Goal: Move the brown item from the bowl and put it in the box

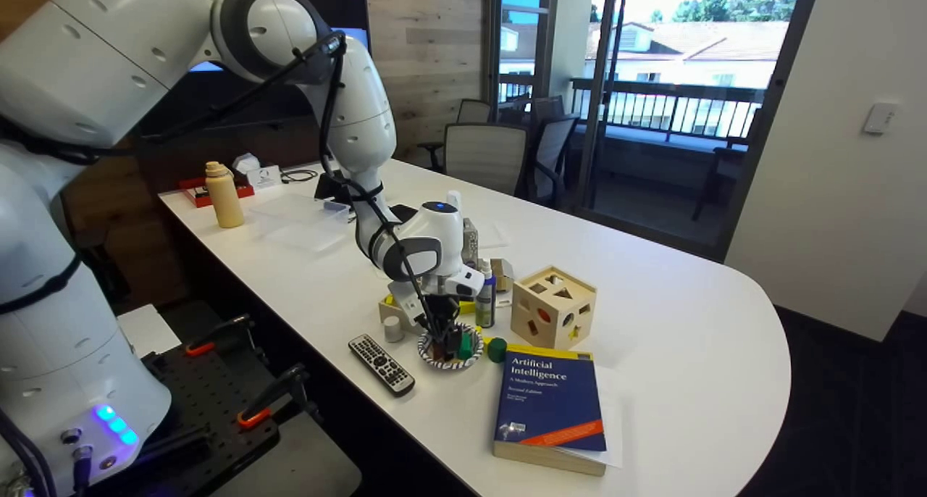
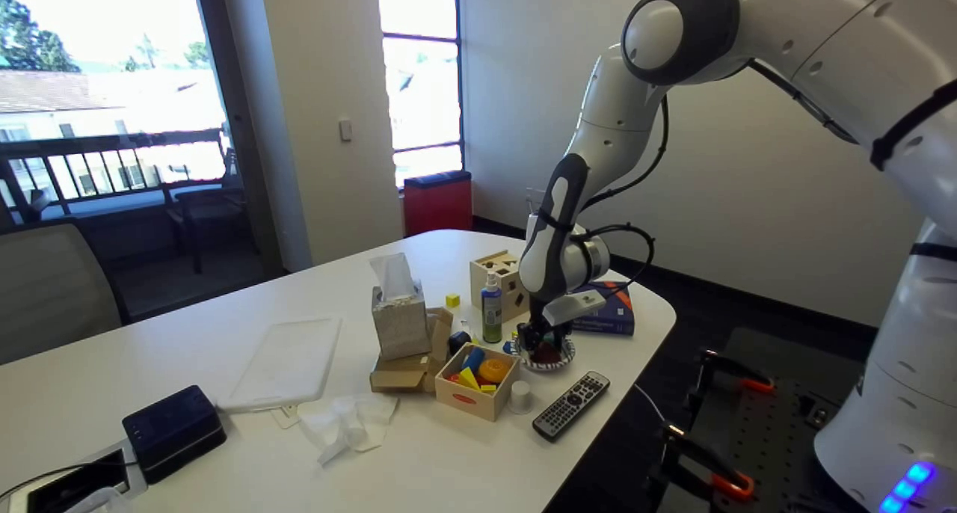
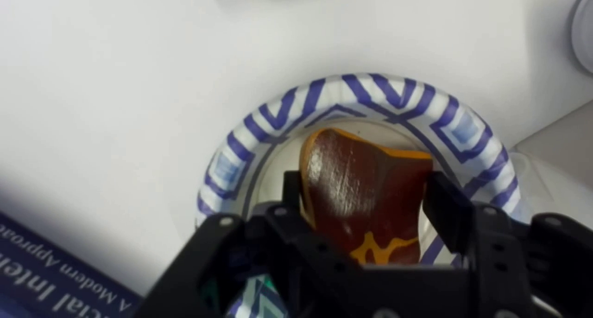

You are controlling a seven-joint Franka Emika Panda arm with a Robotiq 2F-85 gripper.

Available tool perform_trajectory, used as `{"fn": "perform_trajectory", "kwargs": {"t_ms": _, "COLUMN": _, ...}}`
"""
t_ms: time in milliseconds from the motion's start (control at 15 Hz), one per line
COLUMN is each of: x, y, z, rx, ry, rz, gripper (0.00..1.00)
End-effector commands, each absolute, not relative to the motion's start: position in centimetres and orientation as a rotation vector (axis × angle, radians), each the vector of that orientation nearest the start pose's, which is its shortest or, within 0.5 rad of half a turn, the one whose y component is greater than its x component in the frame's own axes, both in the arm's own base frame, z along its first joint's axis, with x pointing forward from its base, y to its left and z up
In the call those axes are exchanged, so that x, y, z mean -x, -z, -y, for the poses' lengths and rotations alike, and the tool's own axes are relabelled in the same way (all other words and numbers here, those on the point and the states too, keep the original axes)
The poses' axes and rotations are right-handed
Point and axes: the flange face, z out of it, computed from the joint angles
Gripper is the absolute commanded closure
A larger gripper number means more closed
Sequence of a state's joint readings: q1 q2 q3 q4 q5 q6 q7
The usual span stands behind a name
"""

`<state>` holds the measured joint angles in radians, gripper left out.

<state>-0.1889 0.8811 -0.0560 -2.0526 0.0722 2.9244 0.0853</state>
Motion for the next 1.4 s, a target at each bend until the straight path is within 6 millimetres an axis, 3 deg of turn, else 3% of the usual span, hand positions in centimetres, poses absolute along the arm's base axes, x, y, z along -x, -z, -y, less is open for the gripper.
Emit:
{"fn": "perform_trajectory", "kwargs": {"t_ms": 0, "x": -52.9, "y": -3.6, "z": 14.2, "rx": 3.096, "ry": 0.036, "rz": -0.612, "gripper": 0.57}}
{"fn": "perform_trajectory", "kwargs": {"t_ms": 333, "x": -54.1, "y": -7.7, "z": 13.8, "rx": 3.103, "ry": 0.144, "rz": -0.576, "gripper": 0.57}}
{"fn": "perform_trajectory", "kwargs": {"t_ms": 533, "x": -54.8, "y": -9.5, "z": 12.0, "rx": 3.084, "ry": 0.187, "rz": -0.496, "gripper": 0.57}}
{"fn": "perform_trajectory", "kwargs": {"t_ms": 1000, "x": -56.2, "y": -9.0, "z": 4.0, "rx": 3.018, "ry": 0.136, "rz": -0.167, "gripper": 0.57}}
{"fn": "perform_trajectory", "kwargs": {"t_ms": 1333, "x": -56.1, "y": -7.9, "z": 1.0, "rx": 2.992, "ry": 0.058, "rz": -0.034, "gripper": 0.57}}
